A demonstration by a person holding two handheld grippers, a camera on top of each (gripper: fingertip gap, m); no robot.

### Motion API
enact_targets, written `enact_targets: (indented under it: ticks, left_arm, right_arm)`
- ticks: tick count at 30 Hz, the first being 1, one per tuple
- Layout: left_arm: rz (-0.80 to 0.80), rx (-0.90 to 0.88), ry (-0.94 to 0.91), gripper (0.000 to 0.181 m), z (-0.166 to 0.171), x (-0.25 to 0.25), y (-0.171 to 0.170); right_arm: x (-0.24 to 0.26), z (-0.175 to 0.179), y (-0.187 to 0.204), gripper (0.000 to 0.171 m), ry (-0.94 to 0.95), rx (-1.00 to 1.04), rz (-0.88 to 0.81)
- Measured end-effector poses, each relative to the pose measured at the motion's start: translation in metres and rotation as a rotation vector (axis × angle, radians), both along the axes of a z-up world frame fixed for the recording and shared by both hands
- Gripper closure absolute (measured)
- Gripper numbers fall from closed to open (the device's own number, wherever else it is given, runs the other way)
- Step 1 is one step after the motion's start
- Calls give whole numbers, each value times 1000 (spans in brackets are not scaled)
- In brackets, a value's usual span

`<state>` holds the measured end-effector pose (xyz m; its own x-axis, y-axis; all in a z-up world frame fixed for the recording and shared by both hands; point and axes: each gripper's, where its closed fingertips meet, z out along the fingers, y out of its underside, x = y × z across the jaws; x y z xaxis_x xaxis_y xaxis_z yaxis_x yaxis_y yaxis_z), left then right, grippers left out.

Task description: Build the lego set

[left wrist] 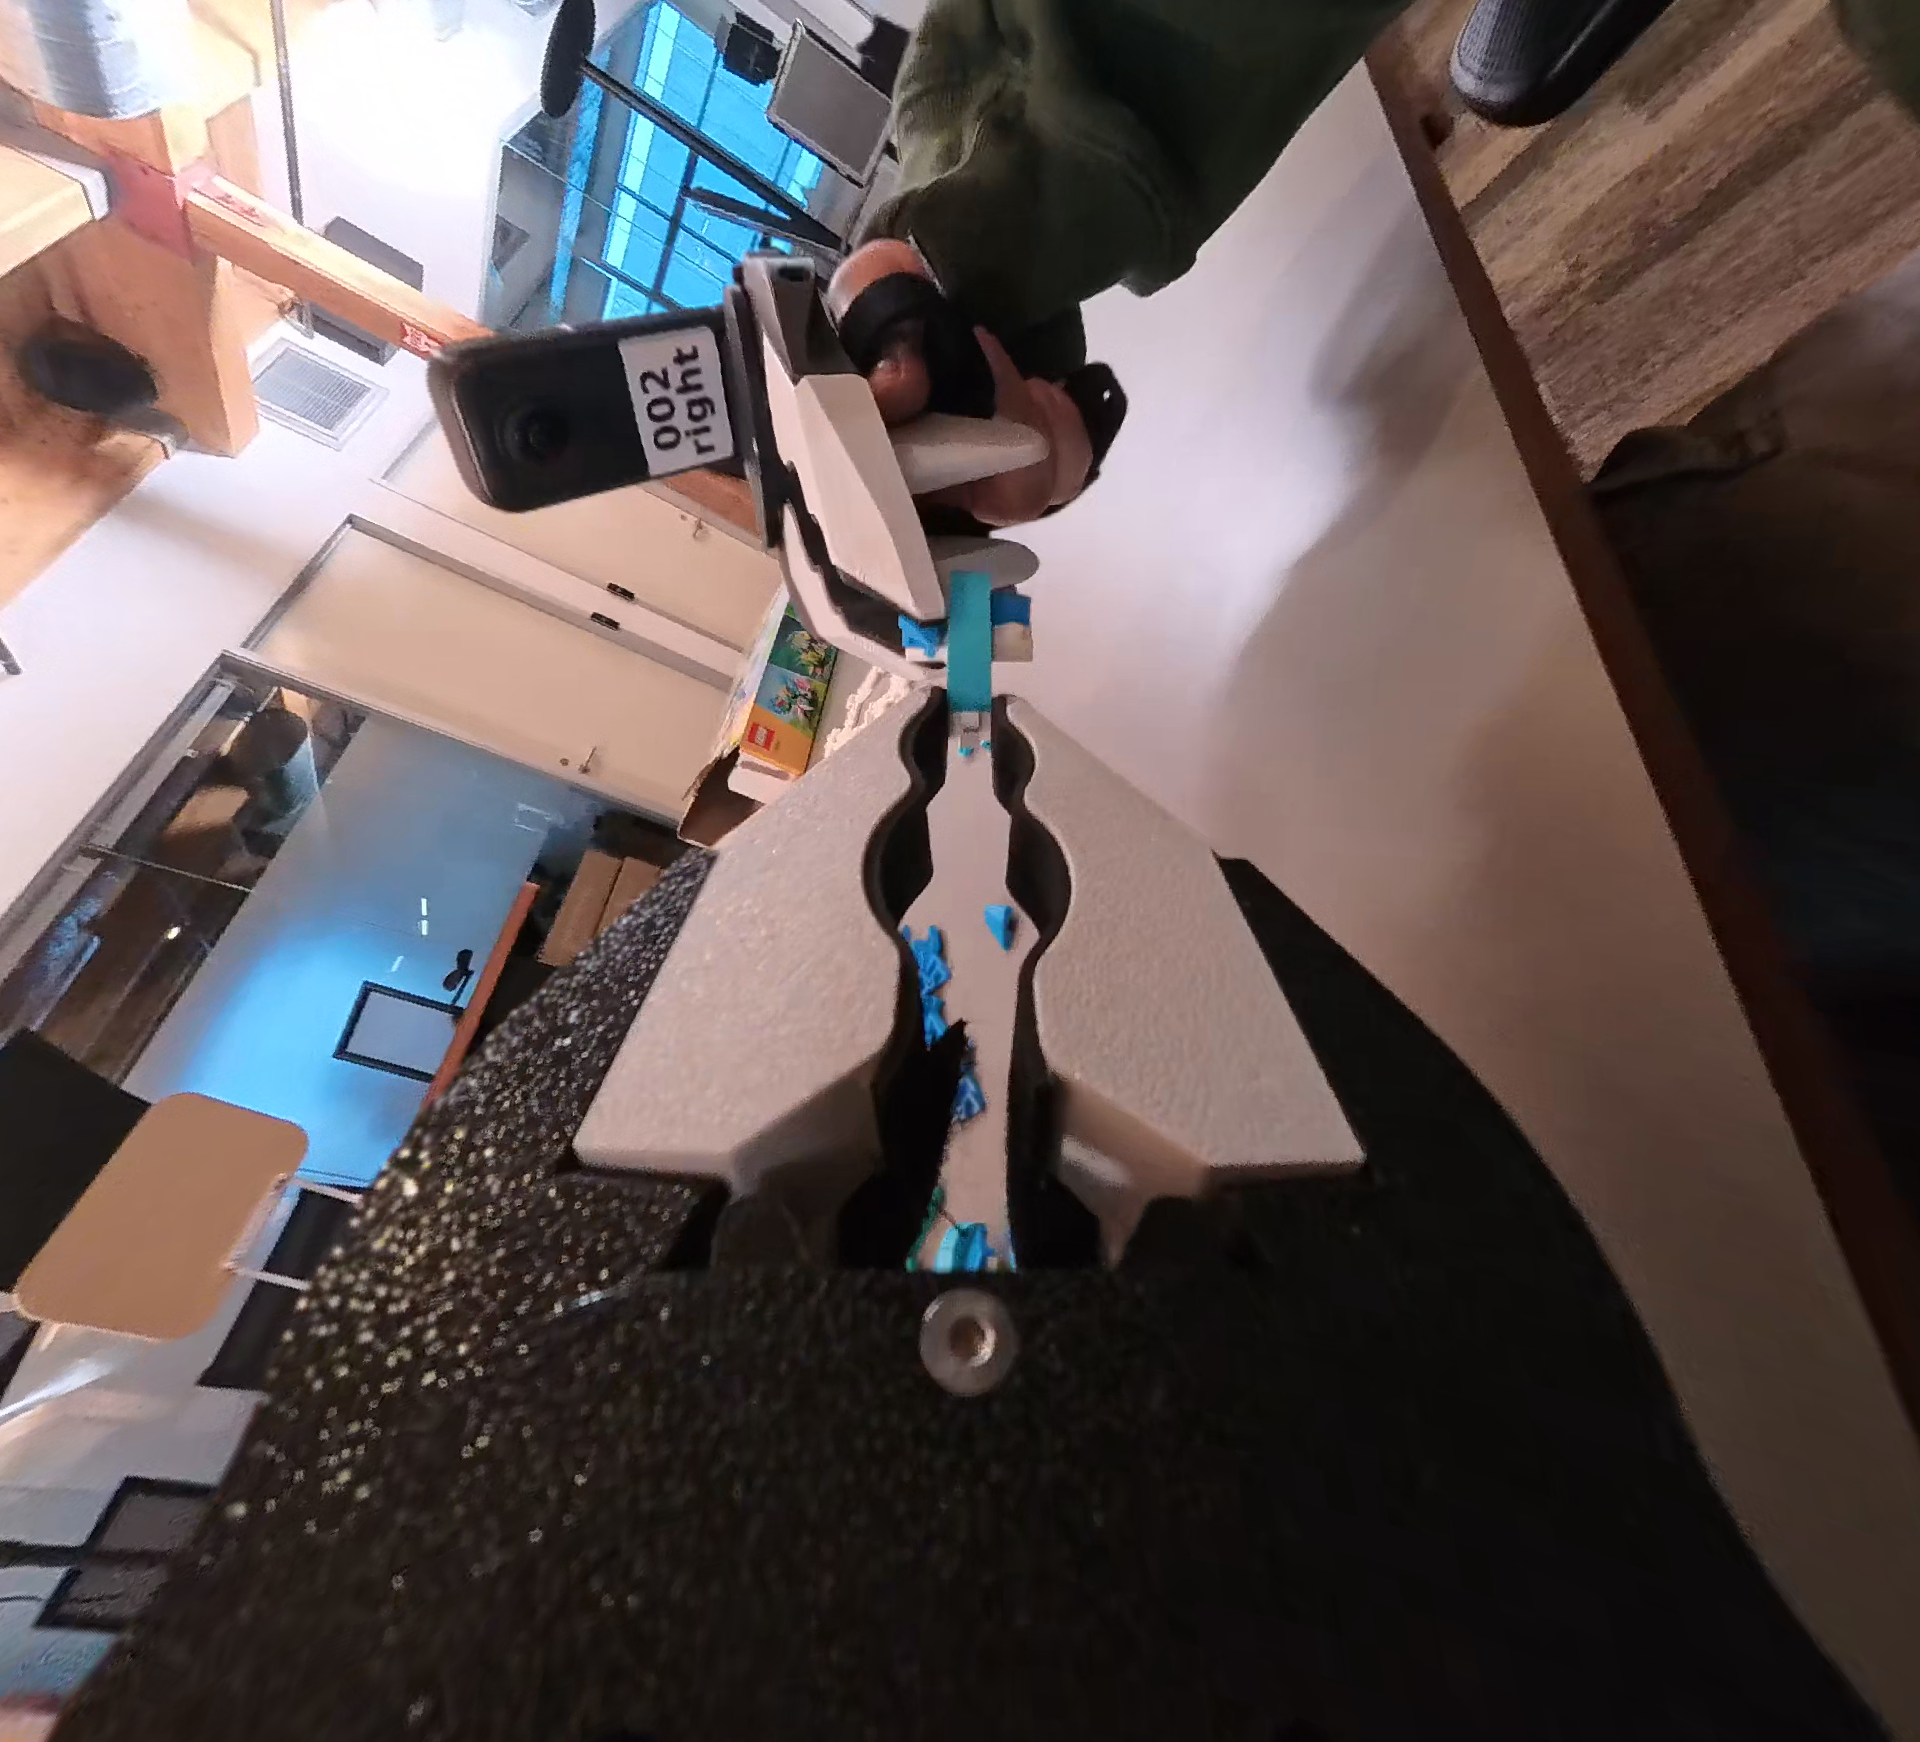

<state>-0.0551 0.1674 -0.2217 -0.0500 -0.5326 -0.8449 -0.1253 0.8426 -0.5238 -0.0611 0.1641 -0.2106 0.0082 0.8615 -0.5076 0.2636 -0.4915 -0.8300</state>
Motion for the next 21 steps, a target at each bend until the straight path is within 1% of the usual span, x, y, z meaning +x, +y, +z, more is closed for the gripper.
enact_targets:
  ticks: [4,6,10,14,21]
  left_arm:
    - [12,57,24,176,-3,1,-1]
    - [0,74,28,176,-3,2,-4]
    - [1,162,50,176,-5,4,-10]
    - [10,198,38,176,-2,5,-10]
    - [25,320,25,176,1,6,-14]
  right_arm:
    - [0,-4,-2,165,-75,102,-10]
    - [1,-4,-6,164,-109,152,7]
    - [1,-8,-12,165,-193,234,44]
    - [2,-5,-13,167,-199,279,43]
    - [3,-4,-17,167,-178,361,84]
